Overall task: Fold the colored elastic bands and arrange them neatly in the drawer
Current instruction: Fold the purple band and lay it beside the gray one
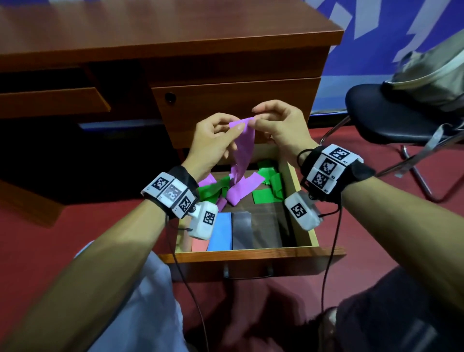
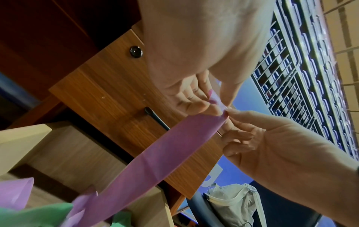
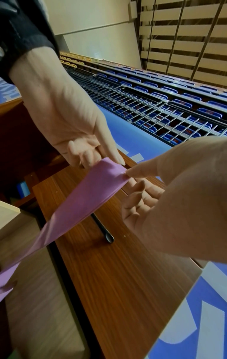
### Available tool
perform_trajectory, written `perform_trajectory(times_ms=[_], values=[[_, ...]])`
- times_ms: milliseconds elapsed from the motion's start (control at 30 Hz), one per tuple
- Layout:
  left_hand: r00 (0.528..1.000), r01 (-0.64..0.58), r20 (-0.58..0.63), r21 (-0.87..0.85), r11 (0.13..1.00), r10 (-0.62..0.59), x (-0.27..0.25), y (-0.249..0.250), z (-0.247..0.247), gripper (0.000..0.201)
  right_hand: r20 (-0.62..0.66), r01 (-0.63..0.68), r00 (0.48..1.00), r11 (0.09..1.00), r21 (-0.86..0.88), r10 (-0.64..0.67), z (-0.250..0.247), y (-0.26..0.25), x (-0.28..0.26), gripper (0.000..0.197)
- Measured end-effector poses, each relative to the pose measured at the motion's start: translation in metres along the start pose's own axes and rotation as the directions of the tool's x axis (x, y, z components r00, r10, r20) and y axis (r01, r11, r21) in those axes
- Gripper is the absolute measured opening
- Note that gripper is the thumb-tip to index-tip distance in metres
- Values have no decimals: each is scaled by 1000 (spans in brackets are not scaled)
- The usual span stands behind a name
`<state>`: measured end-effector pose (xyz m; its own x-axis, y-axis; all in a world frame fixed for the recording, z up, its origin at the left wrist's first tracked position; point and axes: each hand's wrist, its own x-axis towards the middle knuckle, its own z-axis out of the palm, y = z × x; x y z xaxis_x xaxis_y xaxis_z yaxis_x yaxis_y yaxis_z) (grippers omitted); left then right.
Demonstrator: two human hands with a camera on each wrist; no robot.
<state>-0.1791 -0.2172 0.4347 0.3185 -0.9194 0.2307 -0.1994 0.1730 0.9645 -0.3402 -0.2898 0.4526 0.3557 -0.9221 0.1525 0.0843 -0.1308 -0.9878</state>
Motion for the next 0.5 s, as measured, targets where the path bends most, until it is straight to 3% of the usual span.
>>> perform_trajectory(times_ms=[167,300,400,500], values=[[997,76,-23,-113,991,-79,2,5,-5,9,41,34,999,998,46,-36,5,-5,0,28],[991,13,-131,-217,976,-42,3,14,-17,11,29,10,999,997,81,-12,11,-2,7,15],[973,-45,-229,-239,970,-11,3,20,-25,10,41,-93,994,987,-134,100,12,13,13,5],[966,-54,-259,-212,976,-3,0,21,-21,11,164,-194,930,820,-539,328,1,42,10,8]])
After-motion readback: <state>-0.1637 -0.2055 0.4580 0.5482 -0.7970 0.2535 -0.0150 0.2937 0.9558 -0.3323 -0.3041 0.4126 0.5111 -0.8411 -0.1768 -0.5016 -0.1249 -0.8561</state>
